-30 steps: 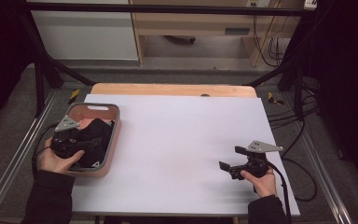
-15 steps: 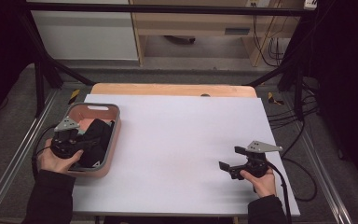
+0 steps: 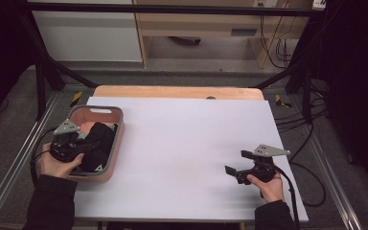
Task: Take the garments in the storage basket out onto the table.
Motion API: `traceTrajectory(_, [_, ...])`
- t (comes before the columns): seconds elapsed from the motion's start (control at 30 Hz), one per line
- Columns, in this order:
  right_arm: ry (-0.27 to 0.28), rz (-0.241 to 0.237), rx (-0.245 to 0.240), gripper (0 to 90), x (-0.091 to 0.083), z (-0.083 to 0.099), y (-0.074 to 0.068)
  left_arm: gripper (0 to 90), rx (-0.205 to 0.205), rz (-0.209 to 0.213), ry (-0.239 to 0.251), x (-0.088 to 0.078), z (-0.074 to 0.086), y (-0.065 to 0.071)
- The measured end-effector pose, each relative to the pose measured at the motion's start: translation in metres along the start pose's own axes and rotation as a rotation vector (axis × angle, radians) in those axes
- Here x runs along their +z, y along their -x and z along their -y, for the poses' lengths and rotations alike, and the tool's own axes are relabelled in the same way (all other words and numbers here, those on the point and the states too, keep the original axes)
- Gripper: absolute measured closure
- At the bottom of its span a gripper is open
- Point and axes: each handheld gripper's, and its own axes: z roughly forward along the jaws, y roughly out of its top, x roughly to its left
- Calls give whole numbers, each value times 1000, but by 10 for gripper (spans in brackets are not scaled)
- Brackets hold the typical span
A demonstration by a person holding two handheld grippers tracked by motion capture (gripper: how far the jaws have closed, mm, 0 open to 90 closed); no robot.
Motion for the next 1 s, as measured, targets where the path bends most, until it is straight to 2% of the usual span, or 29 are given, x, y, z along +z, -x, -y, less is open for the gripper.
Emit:
traceTrajectory(0.43, [1,2,-1,32,0,0,0,756,9,-8,15,-8,-1,-1])
traceTrajectory(0.77, [2,2,0,33,0,0,0,760,-5,-9,58,-21,-3,-4])
traceTrajectory(1.0, [1,2,0,33,0,0,0,760,0,-10,69,-26,-5,-3])
